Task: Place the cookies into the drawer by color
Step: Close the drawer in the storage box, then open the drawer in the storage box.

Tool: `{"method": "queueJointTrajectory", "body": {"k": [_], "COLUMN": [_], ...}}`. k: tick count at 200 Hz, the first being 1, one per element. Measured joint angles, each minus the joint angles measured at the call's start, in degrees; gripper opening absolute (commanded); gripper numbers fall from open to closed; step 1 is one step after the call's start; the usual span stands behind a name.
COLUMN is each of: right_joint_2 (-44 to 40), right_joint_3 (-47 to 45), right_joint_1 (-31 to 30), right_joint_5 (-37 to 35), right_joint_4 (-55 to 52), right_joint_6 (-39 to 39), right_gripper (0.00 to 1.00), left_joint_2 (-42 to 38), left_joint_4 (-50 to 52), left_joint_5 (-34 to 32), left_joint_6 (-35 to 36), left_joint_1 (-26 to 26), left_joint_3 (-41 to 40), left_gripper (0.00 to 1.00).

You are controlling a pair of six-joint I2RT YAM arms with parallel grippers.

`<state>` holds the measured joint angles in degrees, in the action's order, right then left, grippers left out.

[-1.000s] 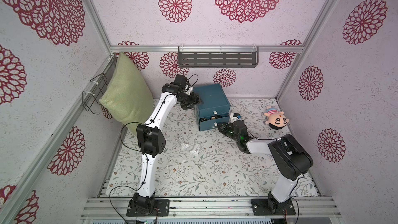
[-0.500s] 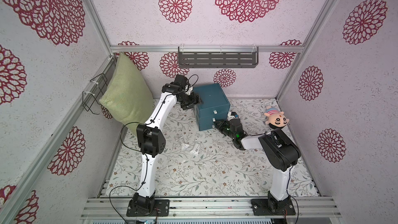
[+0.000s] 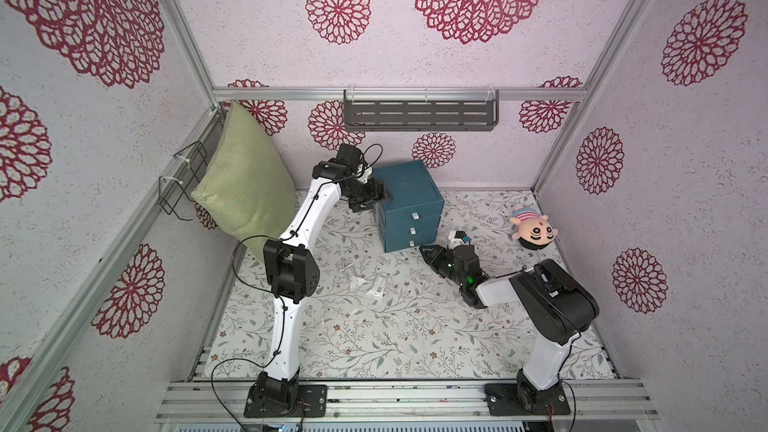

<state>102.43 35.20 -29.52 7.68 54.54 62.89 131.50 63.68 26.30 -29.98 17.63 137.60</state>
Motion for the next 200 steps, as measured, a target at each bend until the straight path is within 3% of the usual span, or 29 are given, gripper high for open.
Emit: {"method": "queueJointTrajectory", "body": {"k": [3, 63, 94, 145, 186, 200], "right_joint_2": [-0.37, -0.59, 1.4, 4.83, 9.46, 10.8], "right_joint_3": [-0.85, -9.88, -9.66, -4.81, 0.02, 1.53], "right_joint_1": [-0.09, -0.96, -0.98, -1.07, -1.07, -1.07], "right_joint_5": [0.07, 0.66, 1.55, 1.73, 1.57, 1.44], "right_joint_4": [0.28, 5.97, 9.68, 10.78, 11.19, 11.06], "right_joint_6": [0.17, 0.11, 0.5, 0.57, 1.31, 1.75], "right_gripper": [0.44, 0.69, 0.99, 0.97, 0.81, 0.69], "left_joint_2": [0.02, 0.22, 0.22, 0.22, 0.22, 0.22], "left_joint_4": [0.02, -0.04, -0.13, -0.15, -0.17, -0.17], "left_joint_5": [0.02, 0.07, 0.0, -0.07, -0.04, -0.04], "left_joint_6": [0.02, 0.17, 0.2, 0.2, 0.2, 0.17], "left_joint_1": [0.0, 0.0, 0.02, 0.02, 0.02, 0.02], "left_joint_3": [-0.04, -0.37, -0.39, -0.39, -0.39, -0.39], "left_gripper": [0.99, 0.97, 0.97, 0.97, 0.97, 0.97]}}
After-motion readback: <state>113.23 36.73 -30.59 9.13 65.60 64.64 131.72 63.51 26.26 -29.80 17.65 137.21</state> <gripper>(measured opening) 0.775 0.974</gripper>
